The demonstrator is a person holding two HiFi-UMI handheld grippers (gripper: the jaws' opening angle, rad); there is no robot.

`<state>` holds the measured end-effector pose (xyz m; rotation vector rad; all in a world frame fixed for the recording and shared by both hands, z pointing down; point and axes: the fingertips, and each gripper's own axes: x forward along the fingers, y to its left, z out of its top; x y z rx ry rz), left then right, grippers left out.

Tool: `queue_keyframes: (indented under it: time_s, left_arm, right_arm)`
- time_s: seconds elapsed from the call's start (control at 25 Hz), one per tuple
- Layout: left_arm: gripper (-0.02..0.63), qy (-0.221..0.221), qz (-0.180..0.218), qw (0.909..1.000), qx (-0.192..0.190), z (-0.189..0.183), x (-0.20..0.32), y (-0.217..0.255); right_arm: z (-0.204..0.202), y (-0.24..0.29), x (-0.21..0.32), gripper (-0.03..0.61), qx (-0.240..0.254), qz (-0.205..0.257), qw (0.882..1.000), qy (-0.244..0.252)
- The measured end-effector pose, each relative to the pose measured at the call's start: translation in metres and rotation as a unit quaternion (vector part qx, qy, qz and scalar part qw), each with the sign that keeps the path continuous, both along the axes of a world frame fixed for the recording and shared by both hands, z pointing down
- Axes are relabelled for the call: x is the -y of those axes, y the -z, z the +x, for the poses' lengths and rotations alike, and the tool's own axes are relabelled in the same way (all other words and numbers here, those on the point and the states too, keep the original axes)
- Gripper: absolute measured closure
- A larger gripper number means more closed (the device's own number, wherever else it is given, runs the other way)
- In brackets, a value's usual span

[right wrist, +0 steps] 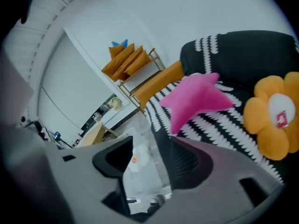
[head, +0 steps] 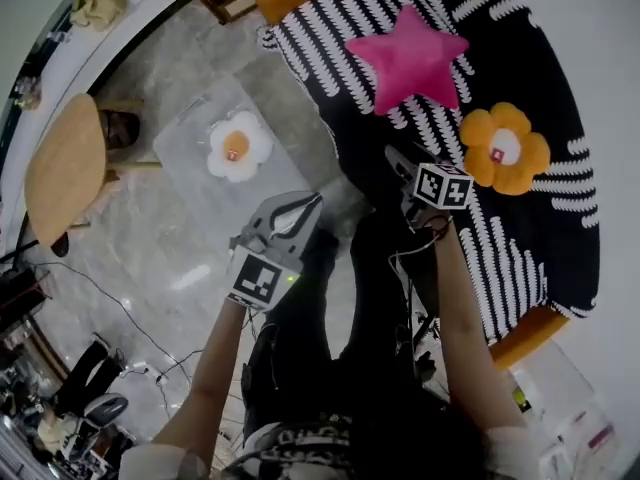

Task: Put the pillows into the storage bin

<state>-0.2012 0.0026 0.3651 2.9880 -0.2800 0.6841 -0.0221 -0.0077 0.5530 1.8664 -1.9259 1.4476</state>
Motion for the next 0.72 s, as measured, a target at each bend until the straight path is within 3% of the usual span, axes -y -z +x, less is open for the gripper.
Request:
queue_keyframes:
  time_s: [0.12, 0.32, 0.52, 0.72]
  left_arm:
    - [0.607, -0.044, 0.004, 0.9990, 0.011, 0.066, -0.025, -0.017]
    - [0.607, -0.095, -0.040, 0.9946, 0.012, 0.179, -0.074, -0.020]
    - [0.607, -0.159, -0.053, 0.9858, 0.008, 0.278, -0.127, -0.019]
    - [0.606, -0.204, -0.044, 0.9780, 0.010, 0.340, -0.150, -0.021]
  right_arm:
    - [0.080, -0.029, -0.050, 0.330, -0.005, -0.021, 0.998, -0.053]
    - [0.189, -0.075, -0.138, 0.314, 0.000, -0.078, 0.988, -0.133]
    - [0.294, -0.089, -0.217, 0.295, -0.026, -0.115, 0.969, -0.218]
    - [0.375, -0.090, -0.273, 0.295, -0.059, -0.131, 0.948, -0.284]
